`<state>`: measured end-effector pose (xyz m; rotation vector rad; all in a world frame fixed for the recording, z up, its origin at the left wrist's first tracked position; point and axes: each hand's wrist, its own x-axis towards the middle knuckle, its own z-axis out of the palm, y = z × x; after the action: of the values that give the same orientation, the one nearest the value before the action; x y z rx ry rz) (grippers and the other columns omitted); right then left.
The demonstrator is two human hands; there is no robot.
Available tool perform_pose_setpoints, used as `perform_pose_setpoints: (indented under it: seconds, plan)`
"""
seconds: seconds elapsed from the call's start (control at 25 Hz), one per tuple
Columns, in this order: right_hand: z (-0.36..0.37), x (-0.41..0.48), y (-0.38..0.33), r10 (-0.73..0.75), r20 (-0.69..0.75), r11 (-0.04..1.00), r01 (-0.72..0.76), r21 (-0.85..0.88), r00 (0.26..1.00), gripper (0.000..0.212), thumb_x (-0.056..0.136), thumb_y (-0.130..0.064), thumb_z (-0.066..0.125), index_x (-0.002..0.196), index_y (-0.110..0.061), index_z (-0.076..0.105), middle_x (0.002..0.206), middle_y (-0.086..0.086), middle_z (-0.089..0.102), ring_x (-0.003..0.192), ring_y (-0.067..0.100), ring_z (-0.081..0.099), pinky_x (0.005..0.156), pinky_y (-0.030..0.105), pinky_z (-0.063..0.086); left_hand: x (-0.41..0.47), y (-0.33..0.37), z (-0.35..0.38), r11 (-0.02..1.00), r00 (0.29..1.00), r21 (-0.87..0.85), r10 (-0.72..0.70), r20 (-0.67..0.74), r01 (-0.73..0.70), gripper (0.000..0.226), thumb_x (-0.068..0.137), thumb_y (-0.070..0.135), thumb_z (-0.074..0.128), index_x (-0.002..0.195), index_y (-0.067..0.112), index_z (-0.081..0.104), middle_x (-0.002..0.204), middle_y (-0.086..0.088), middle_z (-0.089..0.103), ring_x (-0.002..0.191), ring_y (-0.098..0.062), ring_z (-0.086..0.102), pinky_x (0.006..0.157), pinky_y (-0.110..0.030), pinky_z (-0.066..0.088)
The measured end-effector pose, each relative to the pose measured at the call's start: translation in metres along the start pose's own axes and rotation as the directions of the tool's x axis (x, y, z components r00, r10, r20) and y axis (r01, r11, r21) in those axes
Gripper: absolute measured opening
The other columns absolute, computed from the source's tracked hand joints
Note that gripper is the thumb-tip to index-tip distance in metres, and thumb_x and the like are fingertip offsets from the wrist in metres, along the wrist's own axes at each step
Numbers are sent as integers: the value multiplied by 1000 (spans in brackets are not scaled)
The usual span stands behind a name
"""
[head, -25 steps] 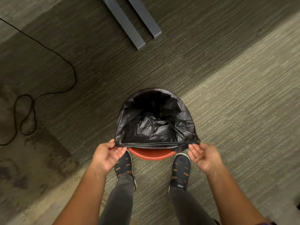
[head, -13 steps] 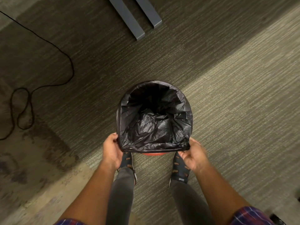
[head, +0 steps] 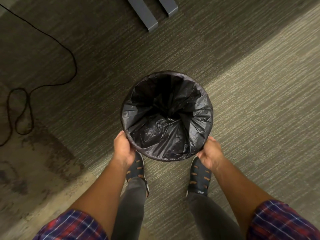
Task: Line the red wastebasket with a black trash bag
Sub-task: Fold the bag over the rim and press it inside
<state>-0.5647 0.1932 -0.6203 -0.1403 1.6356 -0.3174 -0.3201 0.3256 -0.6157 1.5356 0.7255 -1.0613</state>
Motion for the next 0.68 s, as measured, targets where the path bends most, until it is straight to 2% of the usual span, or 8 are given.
perform_pose_setpoints:
  seconds: [0.12,0.2,0.28,0.36,0.4,0.48,0.6,0.68]
  plan:
    - [0,-4,-14,-19,-36,997,16,-81,999,31,111,-5,41,129,-3,65,135,28,71,122,42,70,110,61,53,-2,8,-2,983,998,171,66,12,-67,35,108,10,49,134,0,70,132,-24,76,124,-44,71,110,-59,57]
    - [-4,-19,-27,-224,-176,943,167,-289,959,29,112,-19,43,131,-10,64,137,26,68,114,32,66,104,50,55,-10,21,-3,924,969,346,216,-120,-163,33,107,10,46,129,3,70,129,-21,75,118,-39,69,106,-47,56]
    - [-10,-37,-43,-667,-207,662,442,-606,716,33,111,-27,45,137,-10,58,137,18,62,118,24,60,102,41,53,-18,37,-7,759,837,585,496,-233,-286,28,108,18,51,126,6,68,128,-21,70,117,-36,64,104,-41,51]
    - [-3,-54,-60,-869,1,352,620,-701,495,42,110,-36,44,142,-11,55,140,9,58,121,18,57,100,31,49,-29,49,-3,585,763,732,632,-140,-350,35,107,30,55,128,6,69,128,-21,69,117,-34,64,106,-42,50]
    - [3,-59,-66,-870,83,305,662,-685,487,45,110,-39,43,145,-12,54,142,4,57,124,15,55,102,24,46,-34,51,3,528,758,763,648,-78,-373,37,107,33,55,130,7,69,128,-19,70,116,-31,64,105,-40,49]
    - [20,-64,-74,-787,160,392,682,-617,596,48,112,-38,40,152,-14,53,148,-3,56,134,12,52,109,20,41,-45,54,22,494,770,761,638,10,-420,40,107,34,54,135,10,69,131,-15,73,117,-28,66,101,-34,46]
    - [38,-58,-75,-591,190,585,579,-568,784,55,115,-44,33,161,-16,44,165,4,48,148,13,42,121,30,30,-51,60,49,582,843,716,537,18,-386,38,110,35,51,134,13,70,122,-7,76,112,-27,69,94,-34,48]
    - [39,-52,-71,-506,178,647,508,-568,844,61,114,-49,30,165,-16,36,171,5,40,154,16,35,120,28,23,-45,63,54,669,888,661,460,-10,-340,35,111,35,49,127,14,73,118,-6,76,113,-30,71,97,-43,56]
